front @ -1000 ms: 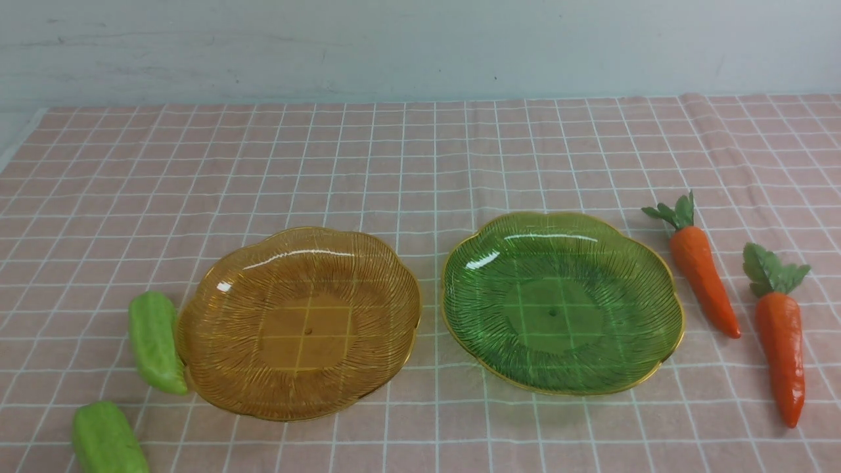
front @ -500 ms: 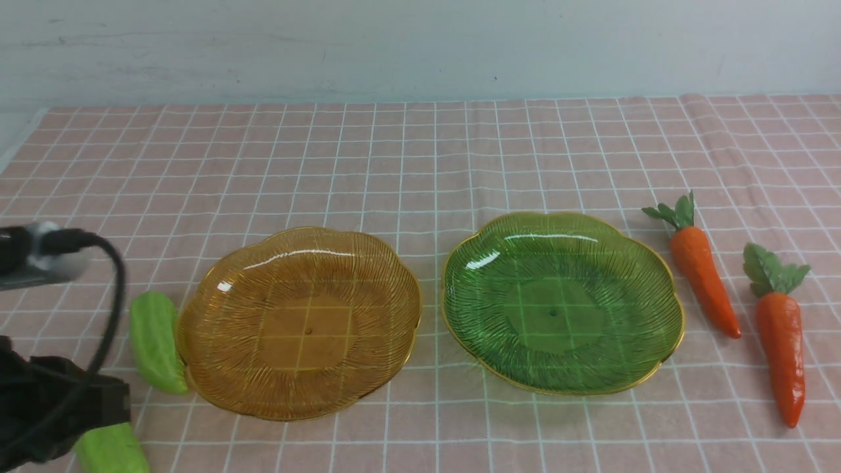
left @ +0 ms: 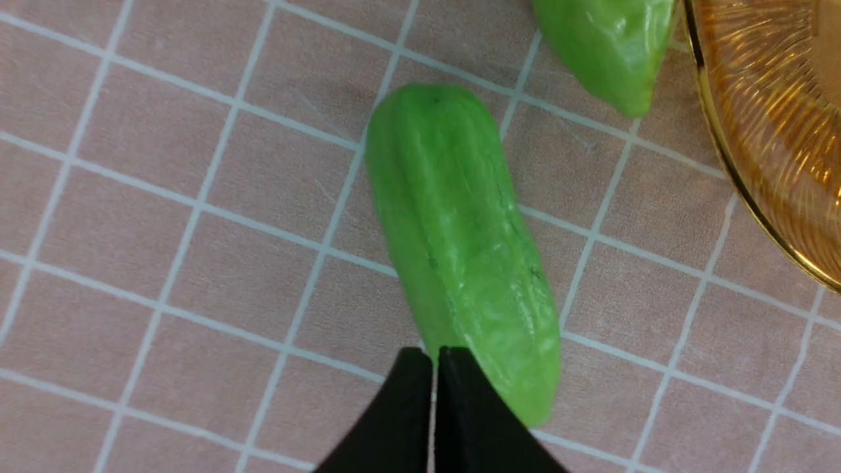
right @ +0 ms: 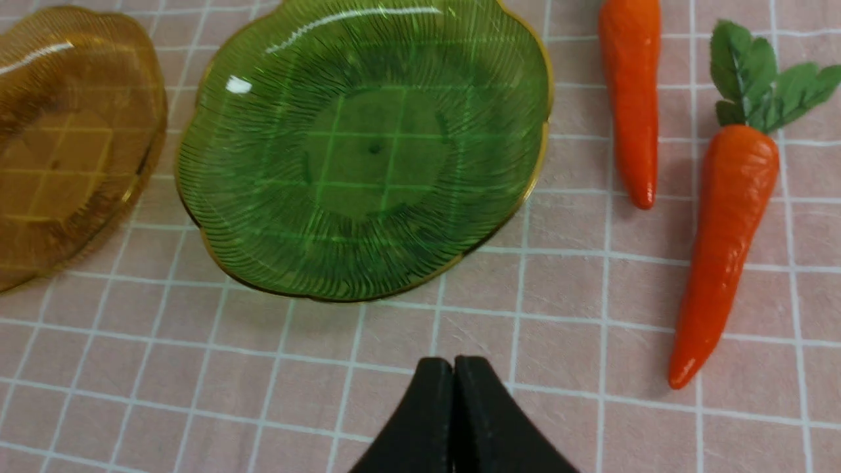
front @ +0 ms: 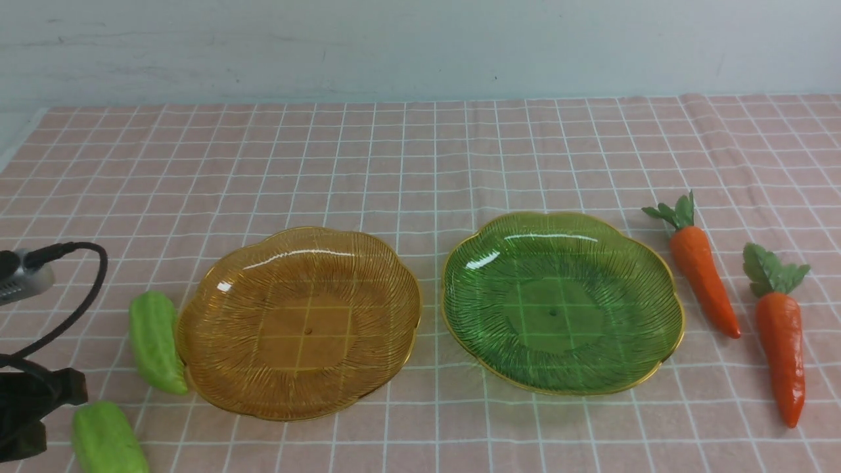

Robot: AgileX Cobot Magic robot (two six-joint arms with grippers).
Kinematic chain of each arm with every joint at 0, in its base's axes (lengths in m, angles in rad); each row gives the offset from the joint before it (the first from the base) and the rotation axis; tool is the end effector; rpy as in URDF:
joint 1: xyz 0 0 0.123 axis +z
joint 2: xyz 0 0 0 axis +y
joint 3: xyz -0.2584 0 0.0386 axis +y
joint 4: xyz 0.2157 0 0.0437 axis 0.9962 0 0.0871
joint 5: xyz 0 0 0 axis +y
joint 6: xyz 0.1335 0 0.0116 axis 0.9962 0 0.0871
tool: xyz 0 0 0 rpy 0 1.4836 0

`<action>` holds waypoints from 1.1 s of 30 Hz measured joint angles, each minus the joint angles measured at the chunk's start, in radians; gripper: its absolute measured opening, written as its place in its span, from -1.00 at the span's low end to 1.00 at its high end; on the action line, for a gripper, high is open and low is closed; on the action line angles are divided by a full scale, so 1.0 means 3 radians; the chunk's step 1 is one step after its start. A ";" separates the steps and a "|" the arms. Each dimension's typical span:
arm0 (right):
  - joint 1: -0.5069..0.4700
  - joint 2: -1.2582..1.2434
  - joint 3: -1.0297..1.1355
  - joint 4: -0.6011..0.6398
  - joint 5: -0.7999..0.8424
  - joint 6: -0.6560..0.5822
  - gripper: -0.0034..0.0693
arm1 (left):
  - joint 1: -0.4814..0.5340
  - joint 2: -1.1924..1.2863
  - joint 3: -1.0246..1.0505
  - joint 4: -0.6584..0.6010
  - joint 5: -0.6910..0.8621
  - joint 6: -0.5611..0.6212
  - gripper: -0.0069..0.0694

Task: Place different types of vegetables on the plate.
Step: 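Put the green cucumber next to the left plate into that plate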

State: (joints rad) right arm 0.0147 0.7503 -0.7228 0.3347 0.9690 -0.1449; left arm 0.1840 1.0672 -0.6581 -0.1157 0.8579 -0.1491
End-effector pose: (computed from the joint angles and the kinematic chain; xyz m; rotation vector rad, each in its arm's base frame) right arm 0.1355 0.0383 0.2655 -0.0782 2.4408 0.3644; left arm 0.1748 0.0206 0.1990 -0.5342 2.6939 -0.1314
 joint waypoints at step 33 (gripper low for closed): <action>0.0000 0.0000 0.0200 0.0473 -0.0282 -0.0323 -0.95 | 0.0018 0.1539 -0.0318 -0.0320 -0.0397 0.0075 0.05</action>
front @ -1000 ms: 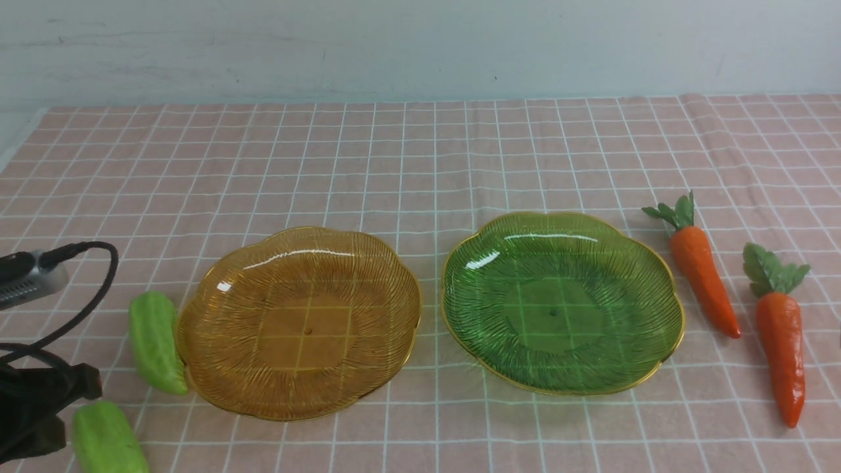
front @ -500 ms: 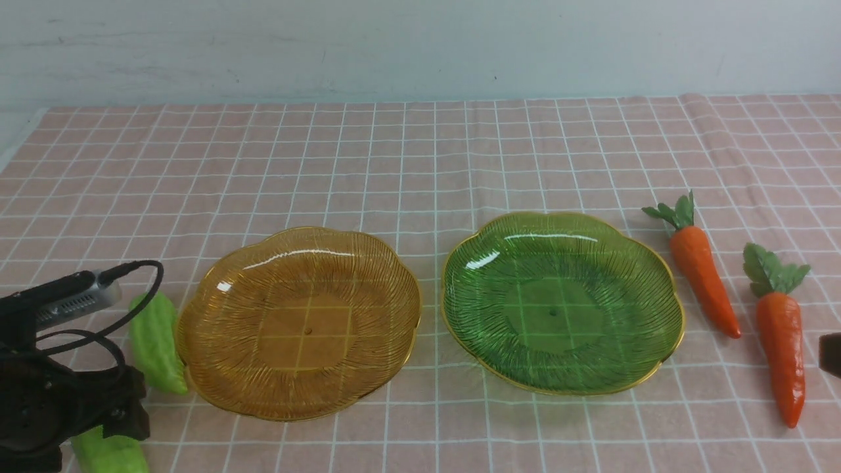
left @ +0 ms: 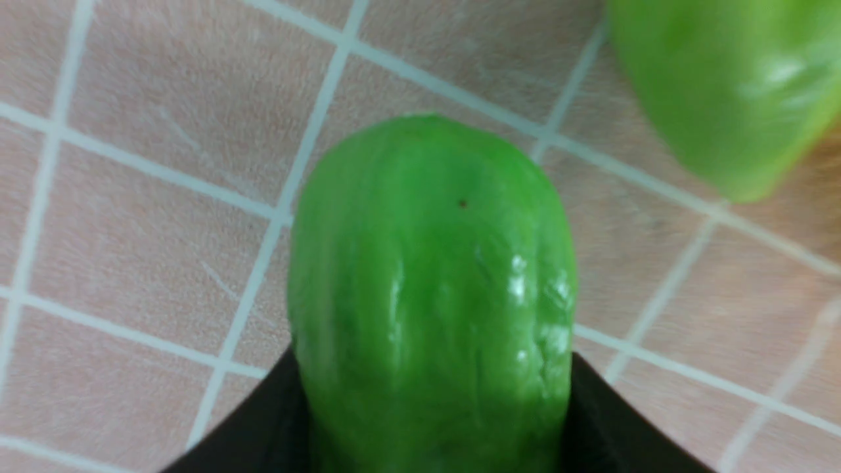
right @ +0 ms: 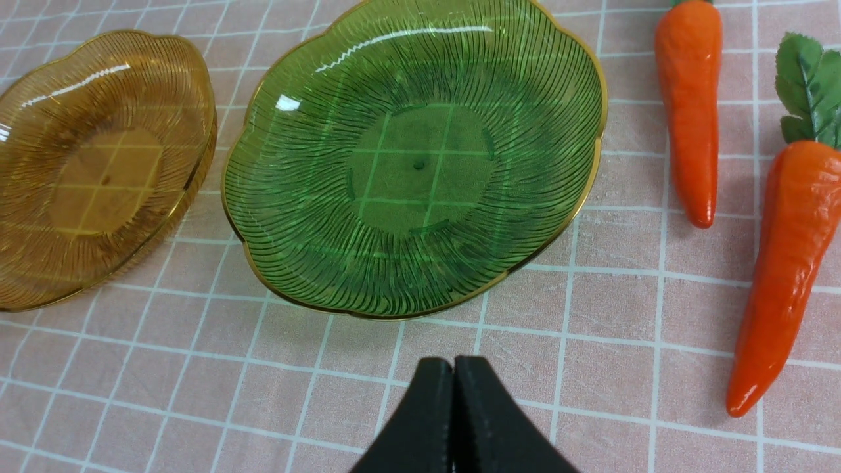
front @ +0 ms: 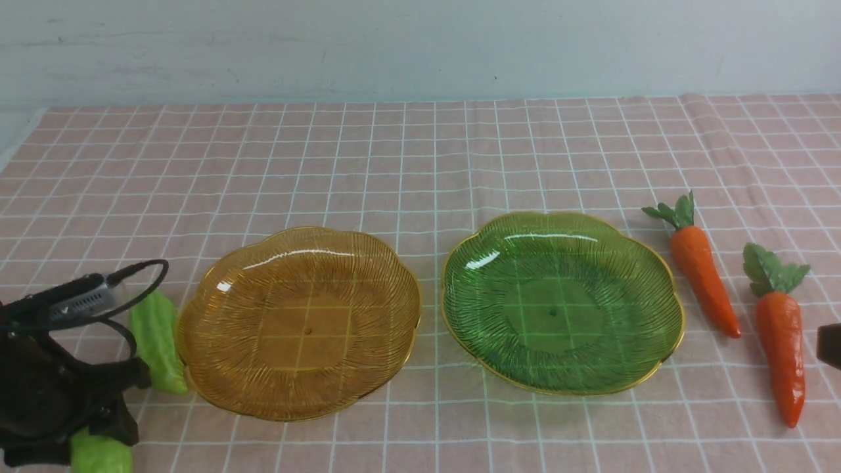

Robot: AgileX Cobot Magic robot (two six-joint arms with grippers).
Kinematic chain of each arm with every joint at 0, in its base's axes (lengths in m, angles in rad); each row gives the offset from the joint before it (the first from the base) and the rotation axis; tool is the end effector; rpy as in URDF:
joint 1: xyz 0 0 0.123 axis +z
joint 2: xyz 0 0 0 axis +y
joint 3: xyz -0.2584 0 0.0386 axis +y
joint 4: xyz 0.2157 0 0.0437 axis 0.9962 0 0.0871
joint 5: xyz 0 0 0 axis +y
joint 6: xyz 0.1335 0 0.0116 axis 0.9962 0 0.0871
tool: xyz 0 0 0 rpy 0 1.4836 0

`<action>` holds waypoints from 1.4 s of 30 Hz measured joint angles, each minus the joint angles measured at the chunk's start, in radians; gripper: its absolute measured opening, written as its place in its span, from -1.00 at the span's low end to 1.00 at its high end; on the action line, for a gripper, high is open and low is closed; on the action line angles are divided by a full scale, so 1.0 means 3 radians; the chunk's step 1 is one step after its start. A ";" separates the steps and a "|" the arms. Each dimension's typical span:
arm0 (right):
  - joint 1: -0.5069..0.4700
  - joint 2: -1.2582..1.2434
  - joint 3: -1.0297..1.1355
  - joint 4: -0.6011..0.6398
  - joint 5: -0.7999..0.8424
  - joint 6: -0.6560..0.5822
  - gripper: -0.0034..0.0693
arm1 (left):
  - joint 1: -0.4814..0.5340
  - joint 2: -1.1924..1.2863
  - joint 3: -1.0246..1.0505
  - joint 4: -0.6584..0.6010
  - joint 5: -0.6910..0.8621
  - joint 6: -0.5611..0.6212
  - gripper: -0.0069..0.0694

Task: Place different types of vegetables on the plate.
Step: 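Put the green cucumber next to the left plate into that plate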

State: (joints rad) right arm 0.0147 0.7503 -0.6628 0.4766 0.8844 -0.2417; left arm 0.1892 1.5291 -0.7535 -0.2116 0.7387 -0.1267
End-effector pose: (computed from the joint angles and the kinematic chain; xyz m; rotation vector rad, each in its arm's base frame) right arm 0.1401 0.0496 0.2599 -0.0989 2.3774 0.4762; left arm 0.2322 0.0252 0.1319 -0.6841 2.9062 -0.2229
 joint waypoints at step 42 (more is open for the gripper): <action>0.0000 0.0000 0.0000 0.0066 0.0045 -0.0013 -0.95 | -0.0135 0.0502 -0.1408 0.0188 0.0243 0.0422 -0.63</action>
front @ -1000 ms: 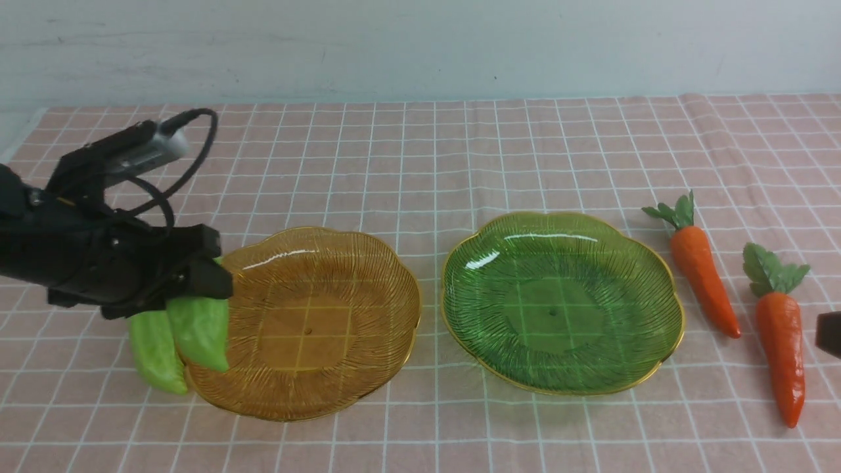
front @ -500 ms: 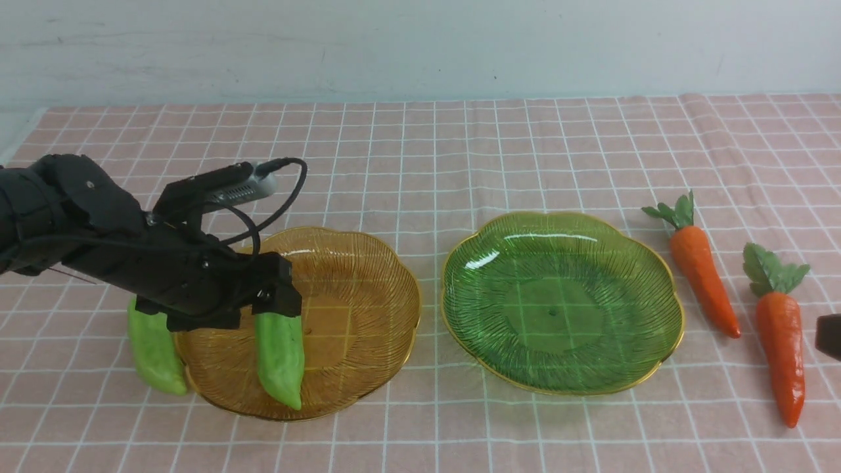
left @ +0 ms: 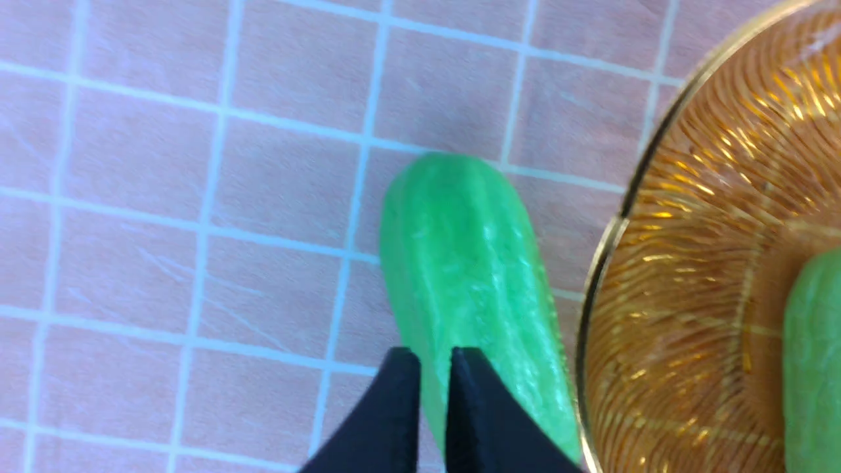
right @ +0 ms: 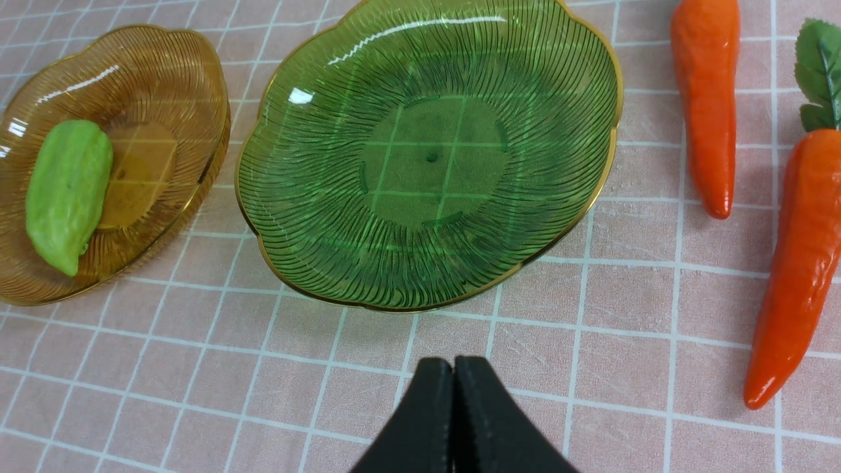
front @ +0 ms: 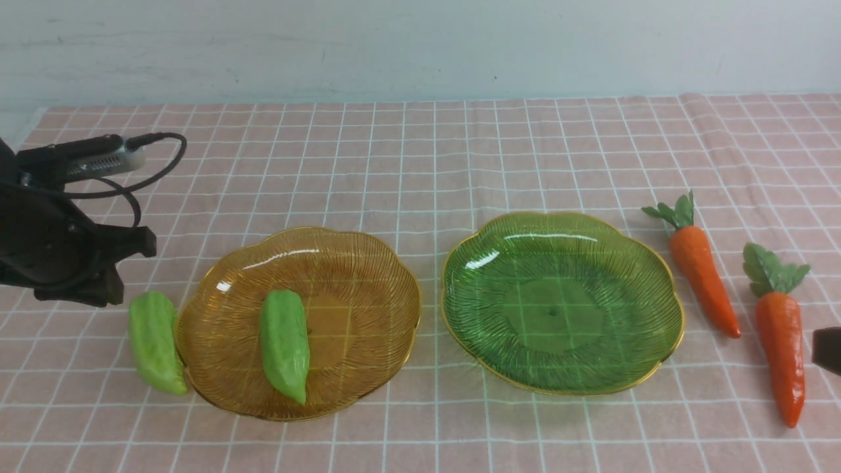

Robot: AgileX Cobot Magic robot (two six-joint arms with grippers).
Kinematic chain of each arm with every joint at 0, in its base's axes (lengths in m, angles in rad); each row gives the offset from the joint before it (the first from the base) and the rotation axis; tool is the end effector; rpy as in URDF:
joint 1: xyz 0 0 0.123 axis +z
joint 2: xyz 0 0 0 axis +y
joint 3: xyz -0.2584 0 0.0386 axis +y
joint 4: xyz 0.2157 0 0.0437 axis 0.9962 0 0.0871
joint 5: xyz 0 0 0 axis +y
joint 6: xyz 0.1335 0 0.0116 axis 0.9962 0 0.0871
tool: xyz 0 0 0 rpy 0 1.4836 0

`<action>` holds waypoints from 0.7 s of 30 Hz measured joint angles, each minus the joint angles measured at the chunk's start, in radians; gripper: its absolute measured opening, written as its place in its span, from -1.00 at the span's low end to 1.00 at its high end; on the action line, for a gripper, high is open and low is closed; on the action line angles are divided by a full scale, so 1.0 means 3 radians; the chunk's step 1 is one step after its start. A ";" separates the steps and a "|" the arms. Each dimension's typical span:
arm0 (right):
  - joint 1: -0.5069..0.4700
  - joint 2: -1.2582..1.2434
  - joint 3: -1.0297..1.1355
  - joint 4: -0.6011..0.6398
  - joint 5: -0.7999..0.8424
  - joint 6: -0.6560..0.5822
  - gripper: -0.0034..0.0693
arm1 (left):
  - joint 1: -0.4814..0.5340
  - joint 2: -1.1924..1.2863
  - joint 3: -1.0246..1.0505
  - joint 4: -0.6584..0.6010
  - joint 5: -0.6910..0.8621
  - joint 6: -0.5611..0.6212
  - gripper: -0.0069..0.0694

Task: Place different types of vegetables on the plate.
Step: 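Put the green cucumber next to the left plate into that plate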

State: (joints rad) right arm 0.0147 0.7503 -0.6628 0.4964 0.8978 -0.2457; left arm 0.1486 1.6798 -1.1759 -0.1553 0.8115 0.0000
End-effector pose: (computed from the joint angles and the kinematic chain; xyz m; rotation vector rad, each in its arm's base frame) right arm 0.1387 0.0520 0.2599 -0.0996 2.3837 0.5024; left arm 0.3206 0.0328 0.1846 -0.3283 2.7680 -0.1467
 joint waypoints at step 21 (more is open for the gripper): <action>0.0000 0.0000 0.0000 0.0000 -0.0003 -0.0003 -0.95 | 0.0005 0.0505 -0.0008 -0.0129 -0.0613 0.0000 0.75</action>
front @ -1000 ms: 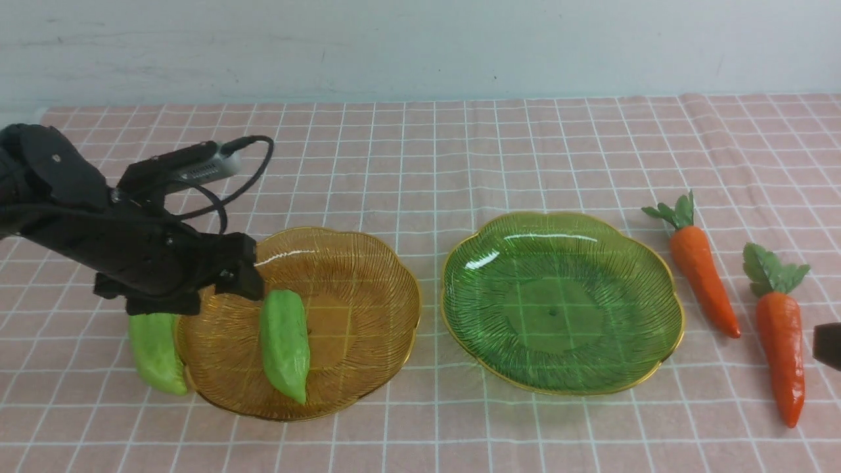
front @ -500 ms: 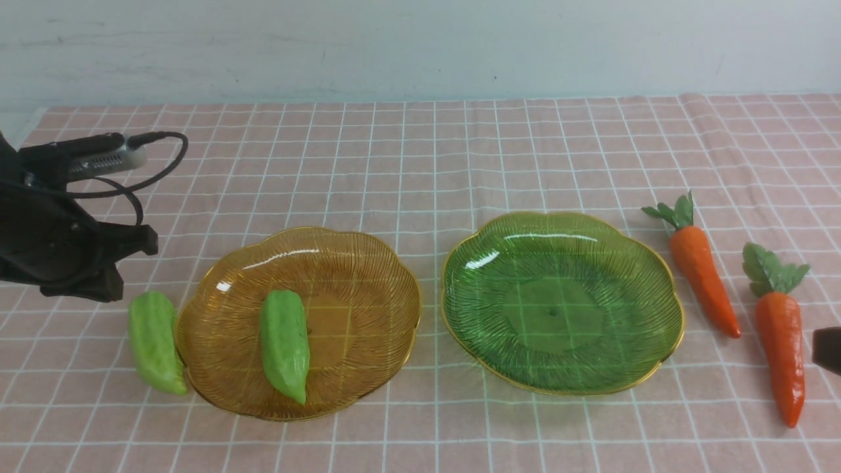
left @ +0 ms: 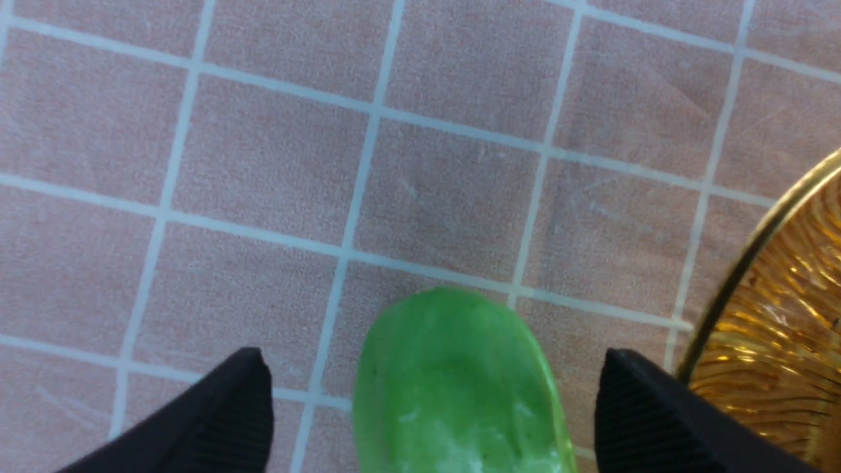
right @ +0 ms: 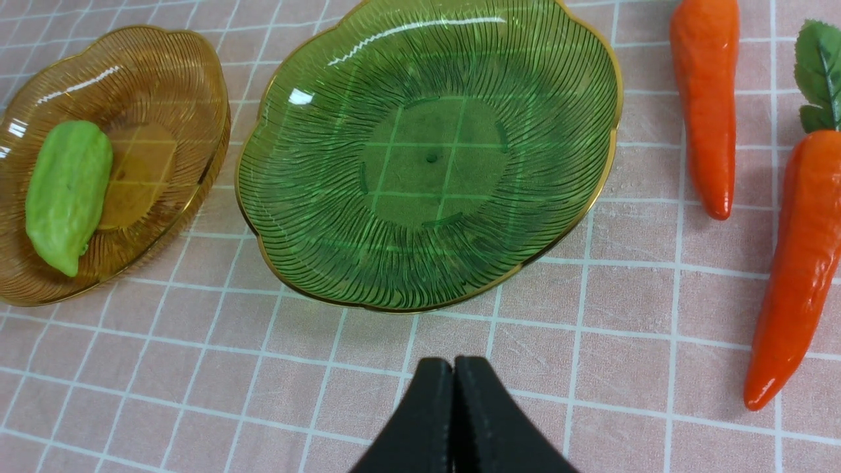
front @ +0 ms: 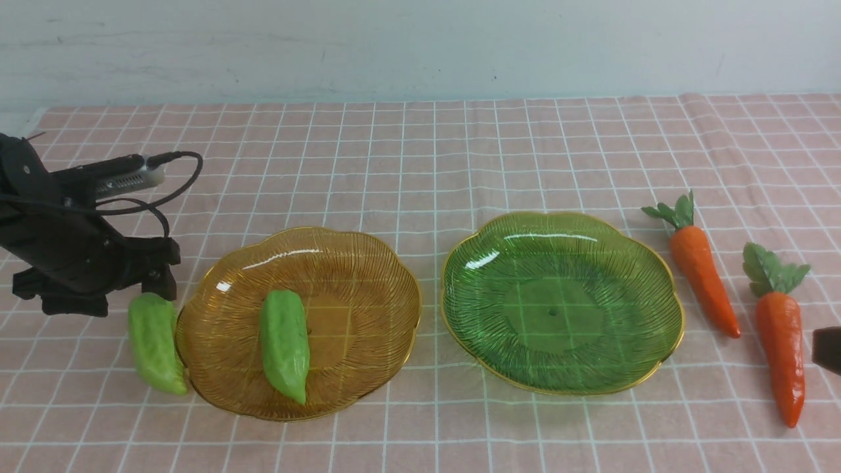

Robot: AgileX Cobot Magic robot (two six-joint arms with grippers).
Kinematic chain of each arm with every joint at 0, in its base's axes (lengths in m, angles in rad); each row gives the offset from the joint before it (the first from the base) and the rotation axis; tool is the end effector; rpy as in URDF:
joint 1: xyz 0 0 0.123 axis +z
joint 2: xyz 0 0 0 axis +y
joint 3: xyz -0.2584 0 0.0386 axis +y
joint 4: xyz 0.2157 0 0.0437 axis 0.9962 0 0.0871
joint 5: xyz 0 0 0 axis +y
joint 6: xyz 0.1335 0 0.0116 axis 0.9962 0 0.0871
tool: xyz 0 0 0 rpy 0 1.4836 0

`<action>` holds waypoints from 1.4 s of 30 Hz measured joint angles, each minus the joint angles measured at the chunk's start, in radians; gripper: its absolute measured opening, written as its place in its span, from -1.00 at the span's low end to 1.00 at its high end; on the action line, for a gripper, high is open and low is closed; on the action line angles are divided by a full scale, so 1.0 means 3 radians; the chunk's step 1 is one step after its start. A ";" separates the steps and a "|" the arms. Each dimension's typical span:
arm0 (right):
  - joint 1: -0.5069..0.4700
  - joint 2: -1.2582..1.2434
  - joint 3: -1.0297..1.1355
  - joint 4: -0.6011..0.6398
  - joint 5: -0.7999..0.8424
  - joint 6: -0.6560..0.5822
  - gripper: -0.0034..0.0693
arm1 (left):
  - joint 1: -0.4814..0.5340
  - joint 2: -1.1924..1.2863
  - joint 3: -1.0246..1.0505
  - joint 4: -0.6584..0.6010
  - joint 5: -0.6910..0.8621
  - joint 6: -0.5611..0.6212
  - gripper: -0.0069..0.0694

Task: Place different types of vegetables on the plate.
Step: 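Put the green cucumber next to the left plate into that plate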

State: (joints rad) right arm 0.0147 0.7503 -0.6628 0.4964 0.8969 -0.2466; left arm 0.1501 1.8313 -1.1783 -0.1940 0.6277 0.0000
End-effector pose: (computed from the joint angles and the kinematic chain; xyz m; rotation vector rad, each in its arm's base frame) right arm 0.1388 0.0519 0.2600 -0.1003 2.3828 0.5017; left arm 0.3501 0.0376 0.1430 -0.3916 2.7238 -0.1583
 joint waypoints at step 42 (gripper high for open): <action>-0.0511 0.1589 -0.0895 -0.1424 0.0176 0.1357 -0.77 | -0.1713 0.0338 -0.1059 -0.0174 0.0809 0.0353 0.22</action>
State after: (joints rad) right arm -0.1385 1.2269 -0.9312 0.0693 0.9497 0.1605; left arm -0.3639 1.9326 -1.4960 -0.2461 0.8704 0.1059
